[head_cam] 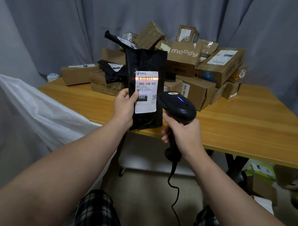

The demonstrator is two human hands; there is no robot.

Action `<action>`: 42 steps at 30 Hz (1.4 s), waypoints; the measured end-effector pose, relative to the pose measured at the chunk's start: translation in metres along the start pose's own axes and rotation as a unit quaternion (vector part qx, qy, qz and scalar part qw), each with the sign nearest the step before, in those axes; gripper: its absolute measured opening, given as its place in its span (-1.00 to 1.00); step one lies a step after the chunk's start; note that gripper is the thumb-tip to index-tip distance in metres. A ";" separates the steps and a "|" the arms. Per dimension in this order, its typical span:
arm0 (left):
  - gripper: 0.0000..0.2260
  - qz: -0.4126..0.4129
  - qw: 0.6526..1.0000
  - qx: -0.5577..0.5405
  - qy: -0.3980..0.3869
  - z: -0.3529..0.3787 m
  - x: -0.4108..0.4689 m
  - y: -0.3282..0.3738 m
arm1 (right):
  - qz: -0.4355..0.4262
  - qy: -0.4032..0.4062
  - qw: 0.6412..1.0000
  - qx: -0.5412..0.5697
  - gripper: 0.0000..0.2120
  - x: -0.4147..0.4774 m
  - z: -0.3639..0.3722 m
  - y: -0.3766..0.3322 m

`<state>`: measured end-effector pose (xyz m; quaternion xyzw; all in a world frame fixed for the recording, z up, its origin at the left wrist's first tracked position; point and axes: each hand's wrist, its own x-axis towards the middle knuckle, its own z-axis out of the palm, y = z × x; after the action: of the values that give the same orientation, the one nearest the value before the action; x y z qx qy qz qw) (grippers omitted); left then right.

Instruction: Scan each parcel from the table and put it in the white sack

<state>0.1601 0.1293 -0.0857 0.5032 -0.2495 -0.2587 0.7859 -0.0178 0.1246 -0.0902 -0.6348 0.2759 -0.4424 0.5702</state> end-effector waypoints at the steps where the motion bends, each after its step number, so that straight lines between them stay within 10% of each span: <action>1: -0.92 0.000 1.000 -0.005 0.001 0.000 -0.001 0.001 | 0.000 0.001 1.000 0.002 -0.87 0.000 0.002 0.000; 14: -0.91 0.122 0.987 0.042 0.100 -0.146 -0.030 0.070 | 0.034 -0.162 0.986 -0.002 -0.76 0.011 0.131 0.016; 20: -0.97 0.130 0.868 0.370 0.304 -0.296 -0.040 0.031 | 0.069 -0.237 0.963 -0.108 -0.71 0.010 0.211 0.053; 32: -0.88 -0.144 0.700 0.667 0.211 -0.369 0.029 -0.058 | 0.098 -0.239 0.953 -0.160 -0.68 0.037 0.256 0.108; 42: -0.80 0.074 0.792 0.582 0.171 -0.284 0.024 -0.035 | 0.136 -0.199 0.964 -0.114 -0.83 0.055 0.221 0.097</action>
<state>0.3575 0.2894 -0.2192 0.8815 -0.2510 0.0845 0.3909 0.2155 0.1648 -0.1615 -0.7277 0.2891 -0.1910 0.5920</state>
